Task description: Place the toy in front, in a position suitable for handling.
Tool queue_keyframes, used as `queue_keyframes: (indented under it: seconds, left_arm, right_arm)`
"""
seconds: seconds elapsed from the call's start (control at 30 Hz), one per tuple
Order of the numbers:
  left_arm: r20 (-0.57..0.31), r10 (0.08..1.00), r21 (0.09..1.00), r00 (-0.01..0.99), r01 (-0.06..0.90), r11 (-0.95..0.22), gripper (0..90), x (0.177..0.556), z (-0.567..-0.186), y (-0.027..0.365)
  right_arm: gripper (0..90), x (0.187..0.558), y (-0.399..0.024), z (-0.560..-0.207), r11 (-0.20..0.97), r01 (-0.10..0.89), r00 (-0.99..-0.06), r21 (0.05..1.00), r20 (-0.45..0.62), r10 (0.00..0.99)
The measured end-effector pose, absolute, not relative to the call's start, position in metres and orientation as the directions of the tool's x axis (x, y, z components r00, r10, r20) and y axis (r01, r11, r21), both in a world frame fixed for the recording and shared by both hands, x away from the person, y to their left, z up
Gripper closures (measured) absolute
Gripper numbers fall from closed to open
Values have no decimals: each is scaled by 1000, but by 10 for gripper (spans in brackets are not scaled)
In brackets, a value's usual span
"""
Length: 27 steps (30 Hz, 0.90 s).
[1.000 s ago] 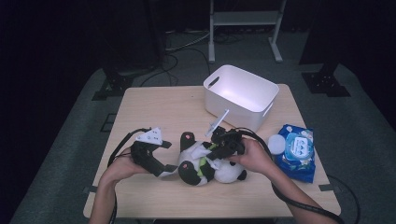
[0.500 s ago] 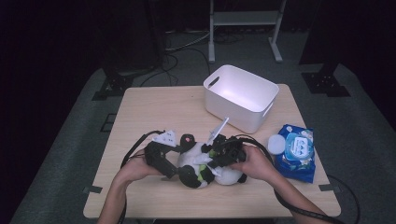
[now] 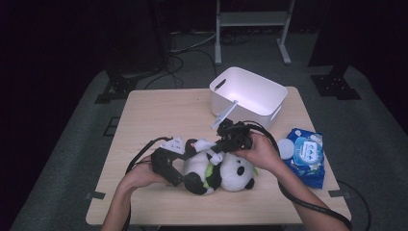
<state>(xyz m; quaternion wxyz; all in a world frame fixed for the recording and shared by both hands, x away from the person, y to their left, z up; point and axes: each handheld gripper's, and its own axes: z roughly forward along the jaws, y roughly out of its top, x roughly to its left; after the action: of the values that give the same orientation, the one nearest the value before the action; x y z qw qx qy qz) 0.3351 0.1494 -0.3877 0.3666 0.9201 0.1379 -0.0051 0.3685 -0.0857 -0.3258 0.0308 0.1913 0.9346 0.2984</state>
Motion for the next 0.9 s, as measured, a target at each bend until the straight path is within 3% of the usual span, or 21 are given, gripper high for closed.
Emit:
queue_keyframes:
  seconds: [0.4,0.9]
  left_arm:
    - [-107,221,680,969,234,-695,106,333,-381,154]
    - [-79,336,697,938,293,-654,133,340,-381,154]
  right_arm:
    - [819,372,-83,-345,784,357,-923,508,63,380]
    - [820,341,-89,-347,789,319,-941,525,79,329]
